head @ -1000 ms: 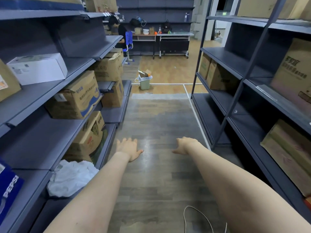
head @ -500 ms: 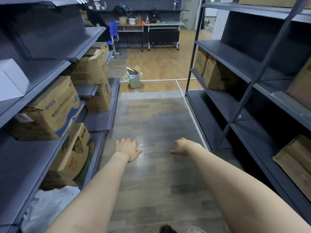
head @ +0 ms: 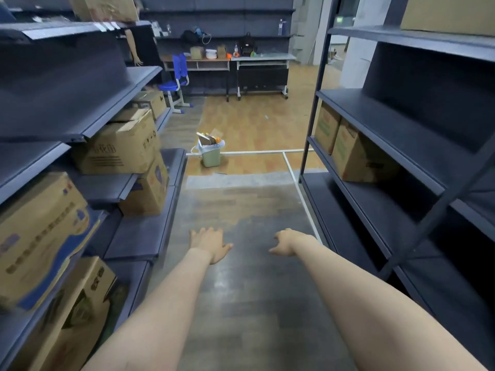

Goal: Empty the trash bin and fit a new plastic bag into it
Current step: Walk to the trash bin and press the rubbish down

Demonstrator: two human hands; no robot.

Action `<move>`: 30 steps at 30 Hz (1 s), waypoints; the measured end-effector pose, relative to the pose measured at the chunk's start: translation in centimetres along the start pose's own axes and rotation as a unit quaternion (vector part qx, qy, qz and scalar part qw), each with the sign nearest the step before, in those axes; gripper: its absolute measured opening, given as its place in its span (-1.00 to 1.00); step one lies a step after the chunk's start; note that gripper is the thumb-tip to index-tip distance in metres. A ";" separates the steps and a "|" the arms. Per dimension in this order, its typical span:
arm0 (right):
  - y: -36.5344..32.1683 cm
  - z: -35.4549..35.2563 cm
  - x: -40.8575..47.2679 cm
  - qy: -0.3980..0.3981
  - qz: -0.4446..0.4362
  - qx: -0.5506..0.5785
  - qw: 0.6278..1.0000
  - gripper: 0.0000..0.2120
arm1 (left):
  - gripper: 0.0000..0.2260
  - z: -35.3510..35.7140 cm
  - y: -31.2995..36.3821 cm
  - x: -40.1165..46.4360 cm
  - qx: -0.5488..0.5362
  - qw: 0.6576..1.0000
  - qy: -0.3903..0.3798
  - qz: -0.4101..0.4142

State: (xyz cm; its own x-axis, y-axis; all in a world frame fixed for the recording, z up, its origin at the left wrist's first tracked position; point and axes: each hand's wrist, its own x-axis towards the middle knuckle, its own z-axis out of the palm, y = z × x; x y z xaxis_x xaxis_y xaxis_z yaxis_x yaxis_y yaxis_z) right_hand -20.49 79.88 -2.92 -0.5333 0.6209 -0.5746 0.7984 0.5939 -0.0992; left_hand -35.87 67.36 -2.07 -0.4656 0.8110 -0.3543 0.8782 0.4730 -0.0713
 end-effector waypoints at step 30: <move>9.1 -32.7 49.6 -0.023 -0.026 -0.041 0.999 -0.42 | -0.53 -19.6 -1.2 56.4 -0.018 0.999 -0.024 -0.039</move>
State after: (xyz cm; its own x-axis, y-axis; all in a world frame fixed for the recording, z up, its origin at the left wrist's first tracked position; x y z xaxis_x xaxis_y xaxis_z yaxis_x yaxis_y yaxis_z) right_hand -48.83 132.84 -5.74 -0.5592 0.5649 -0.6068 0.7430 0.6662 -0.0644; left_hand -65.29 119.24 -3.71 -0.5251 0.7548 -0.3932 0.8349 0.5463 -0.0663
